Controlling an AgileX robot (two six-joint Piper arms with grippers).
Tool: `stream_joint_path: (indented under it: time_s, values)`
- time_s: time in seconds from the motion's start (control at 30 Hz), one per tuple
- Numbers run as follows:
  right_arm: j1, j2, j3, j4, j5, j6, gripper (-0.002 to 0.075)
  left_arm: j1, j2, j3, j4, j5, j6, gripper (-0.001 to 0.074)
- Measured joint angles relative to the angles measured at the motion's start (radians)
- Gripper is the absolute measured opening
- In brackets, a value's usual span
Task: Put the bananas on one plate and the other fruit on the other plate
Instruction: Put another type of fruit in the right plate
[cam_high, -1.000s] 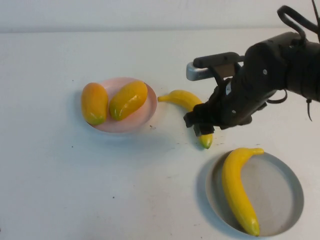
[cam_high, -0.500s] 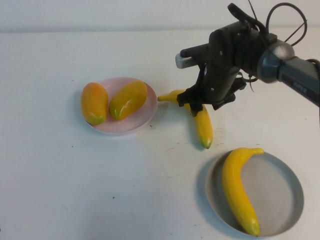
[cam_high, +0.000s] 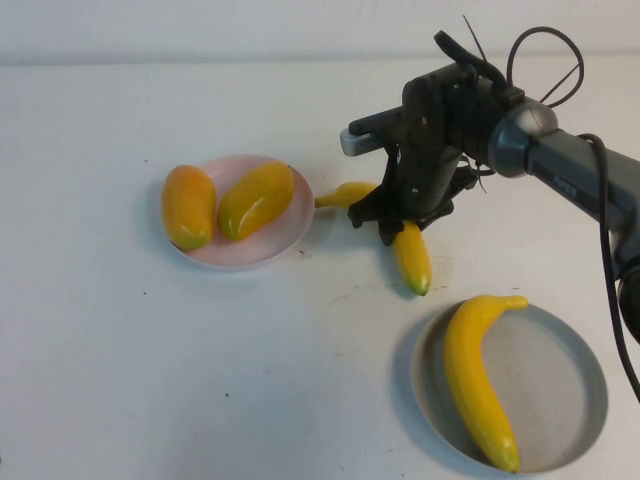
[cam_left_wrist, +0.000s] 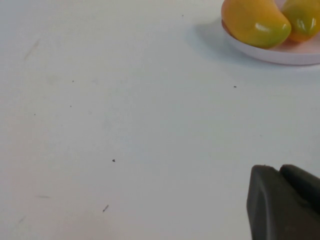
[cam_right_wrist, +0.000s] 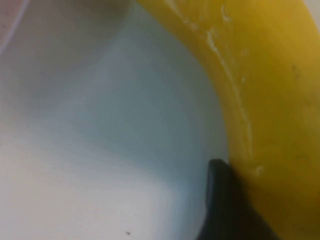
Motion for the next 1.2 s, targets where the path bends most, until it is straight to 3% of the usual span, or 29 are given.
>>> stream_joint_path:
  time_s: [0.27,0.47,0.67,0.93,1.2]
  values:
    - [-0.001,-0.029,0.000,0.029,0.033,-0.002,0.0303,0.000,0.000,0.000,0.000,0.000,0.000,0.0002]
    - [-0.001,-0.206,0.064,0.017,0.080,0.040,0.0303,0.000,0.000,0.000,0.000,0.000,0.000,0.0002]
    - [-0.006,-0.492,0.382,-0.015,0.026,0.173,0.0303,0.000,0.000,0.000,0.000,0.000,0.002,0.0002]
    - [-0.040,-0.832,0.987,0.053,-0.197,0.272,0.0303,0.000,0.000,0.000,0.000,0.000,0.002,0.0002]
    - [-0.084,-0.833,1.193,0.112,-0.296,0.276,0.0303,0.000,0.000,0.000,0.000,0.000,0.002,0.0002]
